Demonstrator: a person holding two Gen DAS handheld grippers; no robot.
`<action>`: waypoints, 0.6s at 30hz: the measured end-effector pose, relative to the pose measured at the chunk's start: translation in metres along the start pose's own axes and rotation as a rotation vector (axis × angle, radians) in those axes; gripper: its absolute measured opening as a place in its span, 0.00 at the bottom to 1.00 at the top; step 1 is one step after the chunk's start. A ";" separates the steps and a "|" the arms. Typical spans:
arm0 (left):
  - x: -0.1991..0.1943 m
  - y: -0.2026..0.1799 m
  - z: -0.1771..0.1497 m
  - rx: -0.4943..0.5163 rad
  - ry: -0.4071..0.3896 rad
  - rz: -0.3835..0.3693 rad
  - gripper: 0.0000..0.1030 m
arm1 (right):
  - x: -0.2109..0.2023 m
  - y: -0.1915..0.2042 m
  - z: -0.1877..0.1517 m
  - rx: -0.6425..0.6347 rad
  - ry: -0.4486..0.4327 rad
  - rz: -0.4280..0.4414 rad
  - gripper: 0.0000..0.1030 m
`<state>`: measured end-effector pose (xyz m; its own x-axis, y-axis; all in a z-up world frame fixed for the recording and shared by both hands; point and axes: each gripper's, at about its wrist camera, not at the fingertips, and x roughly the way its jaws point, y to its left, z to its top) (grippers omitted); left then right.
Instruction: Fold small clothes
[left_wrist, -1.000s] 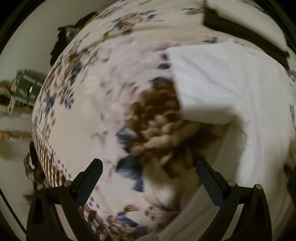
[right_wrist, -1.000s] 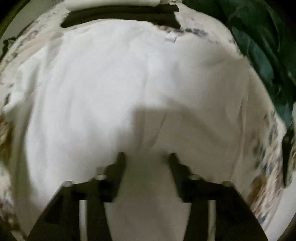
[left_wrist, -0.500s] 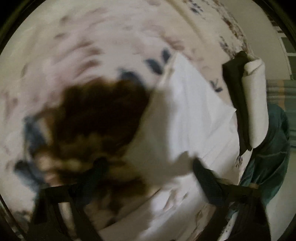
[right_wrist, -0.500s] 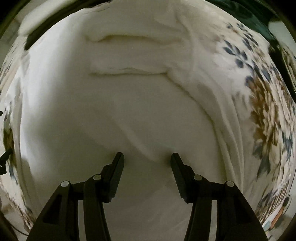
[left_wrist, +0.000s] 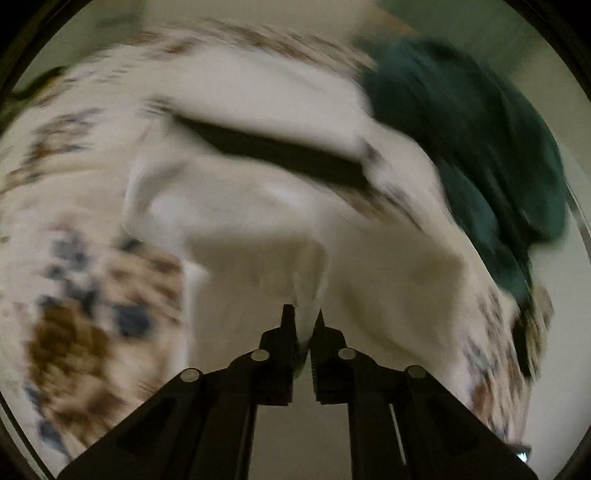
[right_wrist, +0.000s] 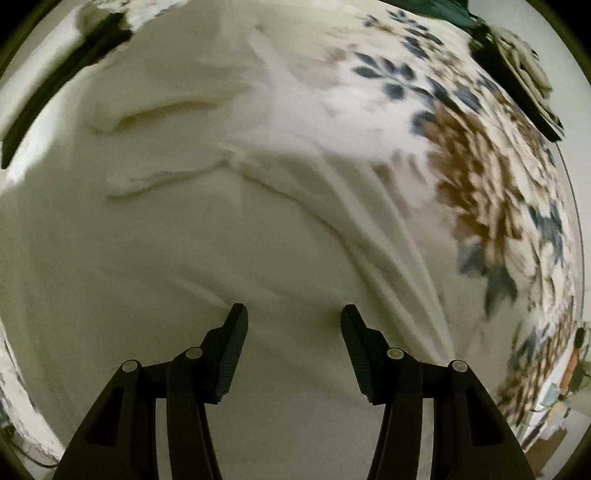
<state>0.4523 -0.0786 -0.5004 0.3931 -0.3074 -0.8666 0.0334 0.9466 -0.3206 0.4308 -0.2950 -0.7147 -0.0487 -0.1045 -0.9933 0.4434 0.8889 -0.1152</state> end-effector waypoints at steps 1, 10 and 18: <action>0.006 -0.014 -0.009 0.049 0.048 -0.006 0.23 | 0.000 -0.001 0.006 0.007 0.008 0.001 0.53; -0.011 0.057 -0.047 0.076 0.110 0.242 0.75 | -0.027 -0.008 0.054 0.013 0.015 0.162 0.53; 0.005 0.135 -0.015 -0.060 0.085 0.443 0.75 | -0.059 0.131 0.160 -0.186 -0.096 0.412 0.53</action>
<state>0.4450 0.0463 -0.5537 0.2801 0.1164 -0.9529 -0.1755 0.9821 0.0683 0.6346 -0.2434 -0.6706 0.1847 0.2414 -0.9527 0.2403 0.9288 0.2819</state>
